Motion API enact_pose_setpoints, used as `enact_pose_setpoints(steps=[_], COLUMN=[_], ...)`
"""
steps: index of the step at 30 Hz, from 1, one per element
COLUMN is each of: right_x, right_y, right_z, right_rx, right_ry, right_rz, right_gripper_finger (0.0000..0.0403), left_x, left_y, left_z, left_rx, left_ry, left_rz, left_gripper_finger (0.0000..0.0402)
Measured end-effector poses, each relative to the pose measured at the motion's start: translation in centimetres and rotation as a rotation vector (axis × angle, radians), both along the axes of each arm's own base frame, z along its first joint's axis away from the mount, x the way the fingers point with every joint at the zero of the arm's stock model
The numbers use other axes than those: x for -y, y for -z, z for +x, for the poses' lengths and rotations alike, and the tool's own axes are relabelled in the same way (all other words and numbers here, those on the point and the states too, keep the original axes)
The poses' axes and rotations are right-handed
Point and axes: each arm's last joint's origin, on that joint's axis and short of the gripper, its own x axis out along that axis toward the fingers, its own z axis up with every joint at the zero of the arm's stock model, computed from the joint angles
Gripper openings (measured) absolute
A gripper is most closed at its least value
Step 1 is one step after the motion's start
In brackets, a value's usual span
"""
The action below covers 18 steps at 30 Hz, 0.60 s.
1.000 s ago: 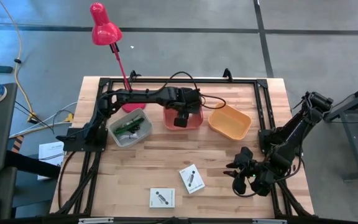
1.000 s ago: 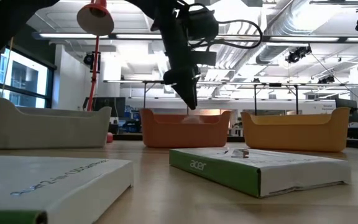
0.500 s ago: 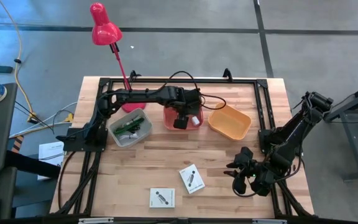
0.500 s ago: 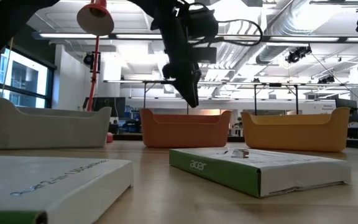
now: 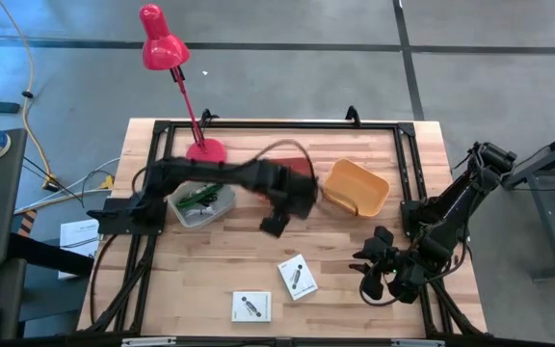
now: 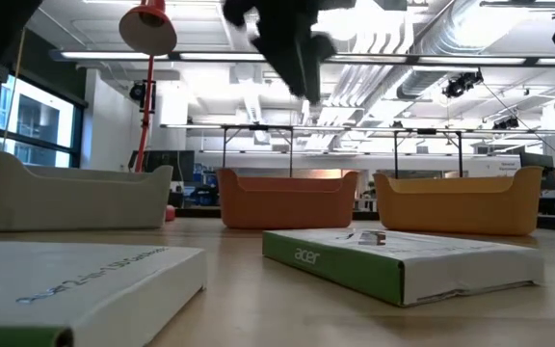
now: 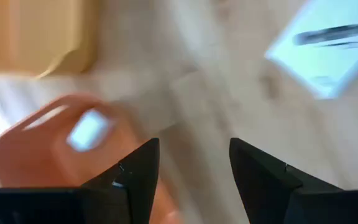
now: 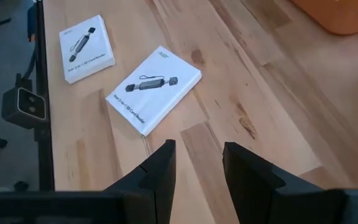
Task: Pick and place items into bin
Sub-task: Put the right white box into the yellow bin
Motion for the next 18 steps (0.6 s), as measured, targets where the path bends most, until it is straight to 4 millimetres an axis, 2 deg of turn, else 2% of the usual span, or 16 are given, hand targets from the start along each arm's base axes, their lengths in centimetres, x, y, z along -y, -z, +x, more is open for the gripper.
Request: enact_pose_setpoints(steps=[7, 11, 14, 18], right_x=[0.0, 0.2, 0.3, 0.3], right_y=[0.0, 0.0, 0.0, -0.5], right_z=[0.0, 0.2, 0.7, 1.9], right_rx=[-0.008, -0.013, -0.034, -0.017], right_ry=[-0.066, -0.077, -0.089, -0.119], right_rz=[-0.069, -0.08, -0.034, 0.079], right_gripper_finger=[0.0124, 0.0124, 0.0124, 0.0124], left_x=[9.4, 14.1, 16.8, 18.4], left_y=[-0.5, -0.5, 0.2, 1.7], left_z=[-0.5, -1.4, -2.1, -2.4], left_rx=[-0.001, 0.02, 0.046, 0.064], left_ry=[0.056, 0.025, -0.019, -0.082], left_rz=[-0.038, 0.014, 0.061, 0.054], left_gripper_finger=[0.0179, 0.0175, 0.0172, 0.0171])
